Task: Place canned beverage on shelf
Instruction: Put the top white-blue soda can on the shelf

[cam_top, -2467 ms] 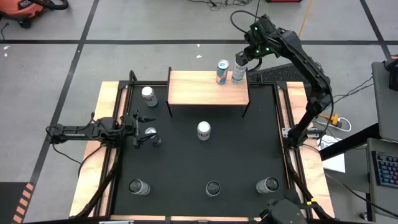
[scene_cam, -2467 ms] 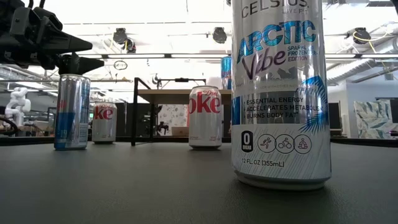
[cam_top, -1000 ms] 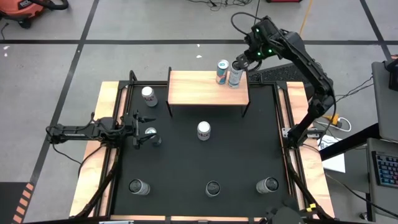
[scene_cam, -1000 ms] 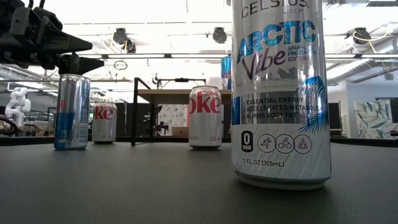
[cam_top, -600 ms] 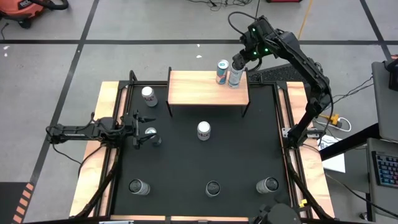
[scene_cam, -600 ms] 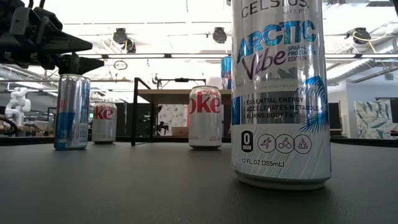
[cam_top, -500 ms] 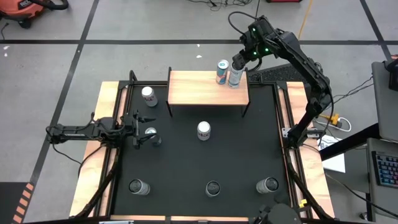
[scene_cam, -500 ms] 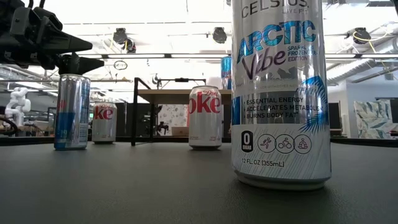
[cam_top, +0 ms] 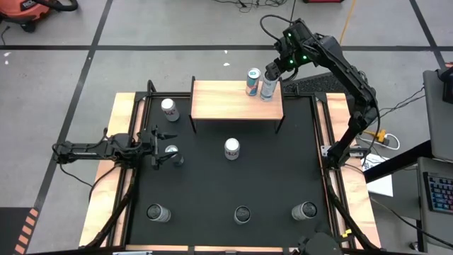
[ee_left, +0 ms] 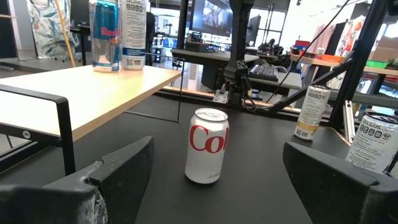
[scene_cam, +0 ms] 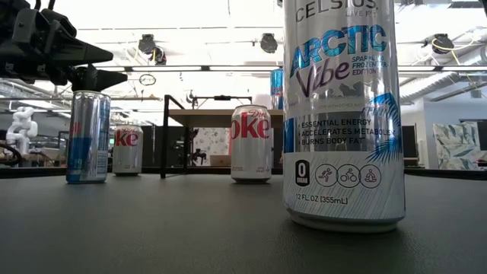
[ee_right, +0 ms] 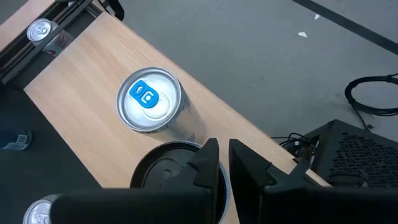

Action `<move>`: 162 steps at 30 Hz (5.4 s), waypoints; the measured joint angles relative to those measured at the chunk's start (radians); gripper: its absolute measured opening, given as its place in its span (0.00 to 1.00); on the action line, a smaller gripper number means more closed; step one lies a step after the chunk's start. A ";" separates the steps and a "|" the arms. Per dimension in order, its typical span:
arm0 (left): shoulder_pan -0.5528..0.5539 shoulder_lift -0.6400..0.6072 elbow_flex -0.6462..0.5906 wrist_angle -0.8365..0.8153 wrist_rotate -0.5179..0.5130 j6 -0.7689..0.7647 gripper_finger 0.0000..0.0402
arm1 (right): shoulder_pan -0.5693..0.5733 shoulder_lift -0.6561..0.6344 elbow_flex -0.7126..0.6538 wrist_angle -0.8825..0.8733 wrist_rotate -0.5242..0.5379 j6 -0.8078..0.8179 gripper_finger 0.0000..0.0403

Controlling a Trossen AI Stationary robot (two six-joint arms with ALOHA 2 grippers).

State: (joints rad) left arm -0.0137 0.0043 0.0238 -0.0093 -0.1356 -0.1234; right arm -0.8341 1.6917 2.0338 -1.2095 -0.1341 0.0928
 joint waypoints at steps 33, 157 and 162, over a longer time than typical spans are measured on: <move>0.000 0.000 0.000 0.000 0.000 0.000 0.90 | 0.000 -0.060 -0.002 -0.130 0.135 0.015 0.05; 0.000 0.000 0.000 -0.001 0.000 0.000 0.90 | 0.179 -0.040 -0.151 0.024 0.292 0.044 0.00; 0.000 0.000 0.000 -0.001 0.000 0.000 0.90 | 0.179 -0.040 -0.151 0.024 0.257 0.032 0.00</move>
State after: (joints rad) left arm -0.0135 0.0043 0.0238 -0.0101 -0.1352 -0.1234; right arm -0.6556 1.6518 1.8828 -1.1851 0.1234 0.1245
